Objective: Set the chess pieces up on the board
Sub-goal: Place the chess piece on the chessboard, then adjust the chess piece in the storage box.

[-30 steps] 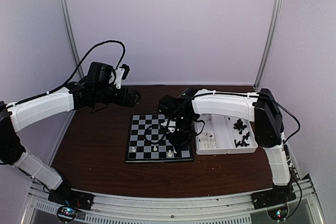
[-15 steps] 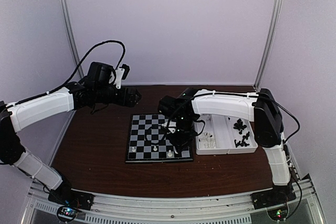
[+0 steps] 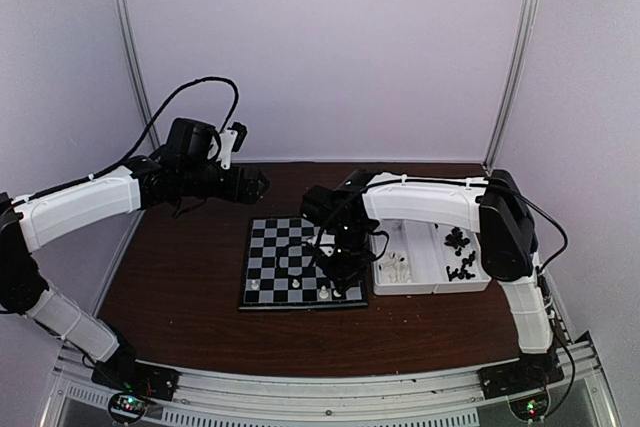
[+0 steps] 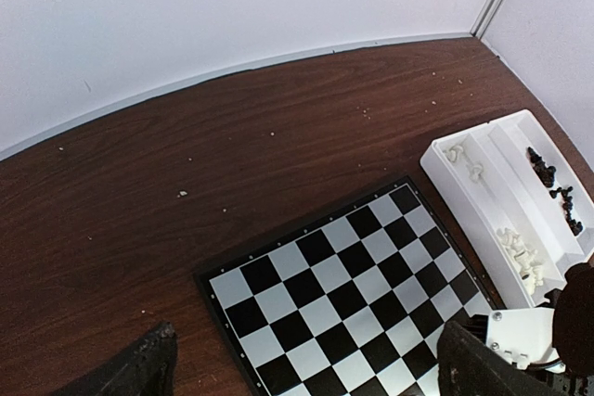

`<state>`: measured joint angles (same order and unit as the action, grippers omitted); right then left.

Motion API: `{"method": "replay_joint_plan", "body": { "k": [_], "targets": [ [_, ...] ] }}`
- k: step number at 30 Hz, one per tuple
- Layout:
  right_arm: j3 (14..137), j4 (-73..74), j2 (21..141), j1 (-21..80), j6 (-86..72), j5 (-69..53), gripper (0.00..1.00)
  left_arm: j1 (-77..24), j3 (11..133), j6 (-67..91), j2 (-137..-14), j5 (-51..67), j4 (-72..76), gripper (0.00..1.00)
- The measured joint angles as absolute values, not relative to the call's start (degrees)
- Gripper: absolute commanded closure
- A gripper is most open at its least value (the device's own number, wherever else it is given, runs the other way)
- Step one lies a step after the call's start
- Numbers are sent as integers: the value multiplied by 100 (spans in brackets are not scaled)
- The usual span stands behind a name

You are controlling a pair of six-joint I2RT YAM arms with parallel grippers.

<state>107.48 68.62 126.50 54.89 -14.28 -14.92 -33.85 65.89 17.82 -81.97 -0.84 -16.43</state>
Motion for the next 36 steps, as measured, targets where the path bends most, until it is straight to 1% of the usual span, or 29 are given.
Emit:
{"method": "replay_joint_plan", "body": {
  "k": [4, 5, 8, 9, 11, 13, 14, 17, 22, 26, 32, 36],
  "targets": [
    [10746, 6862, 12650, 5489, -1411, -1492, 82, -3385, 6589, 1782, -8195, -84, -1643, 2],
    [10746, 6862, 12650, 5492, -1409, -1492, 79, -3385, 6589, 1782, -8195, -84, -1643, 2],
    [10746, 6866, 12650, 5492, -1380, -1487, 75, -3385, 6589, 1782, -8195, -84, -1643, 2],
    [10748, 6869, 12650, 5492, -1380, -1474, 72, -3385, 6589, 1782, -8195, -84, -1643, 2],
    [10746, 6864, 12648, 5492, -1374, -1428, 58, -3385, 6589, 1782, -8195, -84, -1643, 2],
    [10746, 6853, 12630, 5489, -1402, -1369, 50, -3385, 6589, 1782, -8195, -84, -1643, 2],
    [10739, 6829, 12599, 5489, -1385, -1317, 49, -3385, 6589, 1780, -8197, -82, -1643, 2],
    [10621, 6661, 12333, 5465, -1428, -1212, 50, -3385, 6589, 1752, -8195, -80, -1645, 2],
    [10267, 6337, 11524, 5277, -1492, -1149, 55, -3385, 6589, 1691, -8195, -82, -1671, 2],
    [10009, 6145, 10997, 4866, -1481, -1033, 60, -3385, 6589, 1643, -8195, -130, -1717, 2],
    [9303, 5898, 10814, 4128, -1173, -716, 61, -3385, 6587, 1704, -8147, -565, -1800, 2],
    [8923, 5767, 10847, 3911, -838, -314, 65, -3385, 6563, 1747, -8029, -733, -1782, 2]
  ]
}}
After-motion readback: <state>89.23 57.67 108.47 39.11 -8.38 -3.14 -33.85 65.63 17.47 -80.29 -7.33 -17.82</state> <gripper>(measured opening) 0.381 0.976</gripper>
